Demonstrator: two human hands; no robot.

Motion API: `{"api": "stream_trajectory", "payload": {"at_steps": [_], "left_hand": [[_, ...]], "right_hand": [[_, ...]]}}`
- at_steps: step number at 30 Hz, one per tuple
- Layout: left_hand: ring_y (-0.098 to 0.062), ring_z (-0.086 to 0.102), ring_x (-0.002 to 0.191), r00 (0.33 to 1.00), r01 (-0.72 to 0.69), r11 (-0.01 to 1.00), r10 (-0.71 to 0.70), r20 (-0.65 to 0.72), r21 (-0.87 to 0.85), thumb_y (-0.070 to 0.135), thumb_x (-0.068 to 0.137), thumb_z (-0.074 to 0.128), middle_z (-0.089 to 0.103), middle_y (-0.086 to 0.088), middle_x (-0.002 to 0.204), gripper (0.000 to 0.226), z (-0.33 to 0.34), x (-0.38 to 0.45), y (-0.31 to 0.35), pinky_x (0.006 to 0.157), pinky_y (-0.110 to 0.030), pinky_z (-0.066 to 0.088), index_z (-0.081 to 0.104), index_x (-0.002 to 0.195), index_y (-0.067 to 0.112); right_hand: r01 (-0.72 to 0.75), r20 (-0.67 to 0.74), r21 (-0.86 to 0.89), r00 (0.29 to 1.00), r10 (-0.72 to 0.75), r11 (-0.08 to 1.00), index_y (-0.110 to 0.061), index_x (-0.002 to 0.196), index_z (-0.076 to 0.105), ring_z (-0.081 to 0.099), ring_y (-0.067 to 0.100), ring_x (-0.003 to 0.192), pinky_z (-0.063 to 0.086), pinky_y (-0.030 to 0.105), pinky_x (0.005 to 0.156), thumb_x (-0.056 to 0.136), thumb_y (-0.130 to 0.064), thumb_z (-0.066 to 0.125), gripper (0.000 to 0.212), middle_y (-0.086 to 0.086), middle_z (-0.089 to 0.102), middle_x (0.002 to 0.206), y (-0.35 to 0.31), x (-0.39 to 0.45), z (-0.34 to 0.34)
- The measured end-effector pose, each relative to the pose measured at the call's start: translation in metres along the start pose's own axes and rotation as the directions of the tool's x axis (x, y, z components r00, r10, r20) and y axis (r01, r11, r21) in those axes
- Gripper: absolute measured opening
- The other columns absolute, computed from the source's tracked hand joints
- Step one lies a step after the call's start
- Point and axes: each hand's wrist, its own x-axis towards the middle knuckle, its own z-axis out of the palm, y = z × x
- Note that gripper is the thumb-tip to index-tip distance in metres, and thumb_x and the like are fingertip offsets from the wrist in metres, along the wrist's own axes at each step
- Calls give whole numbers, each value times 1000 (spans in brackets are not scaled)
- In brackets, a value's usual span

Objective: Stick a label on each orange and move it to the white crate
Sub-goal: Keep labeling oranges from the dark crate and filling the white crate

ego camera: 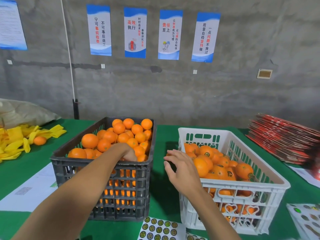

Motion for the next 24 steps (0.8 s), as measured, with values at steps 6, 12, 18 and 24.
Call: {"api": "stream_trajectory", "payload": {"at_steps": [6, 12, 18, 24], "left_hand": [[-29, 65, 89, 959, -82, 997, 76, -273, -12, 26, 86, 78, 68, -11, 110, 29, 3, -6, -4, 71, -38, 52, 65, 105, 8], [-31, 67, 110, 451, -567, 794, 79, -889, -218, 41, 73, 85, 74, -10, 110, 54, 28, -42, 15, 83, -35, 54, 73, 117, 11], [10, 66, 104, 213, -900, 379, -51, -976, -216, 61, 73, 79, 71, 21, 116, 65, 95, -103, 56, 82, -7, 51, 69, 132, 35], [-9, 68, 119, 459, -888, 91, 108, -882, -451, 49, 72, 89, 65, 9, 135, 82, 208, -85, 85, 95, -32, 60, 55, 145, 35]], "right_hand": [[57, -25, 53, 998, -55, 997, -22, 121, 75, 49, 10, 133, 33, 30, 117, 102, -29, 59, 26, -8, 62, 138, 0, -8, 4], [20, -50, 258, 999, -8, 966, -28, 144, 56, 50, 5, 132, 42, 36, 114, 102, -32, 59, 42, -12, 58, 142, -19, -14, 7], [27, -159, 437, 986, 48, 899, -34, 156, 30, 47, -1, 134, 43, 17, 106, 96, -47, 66, 71, -18, 42, 151, -33, -24, -5], [-45, -110, 449, 988, 105, 892, -35, 153, 37, 43, -3, 135, 47, 17, 102, 93, -51, 70, 70, -20, 39, 151, -11, -92, 17]]}}
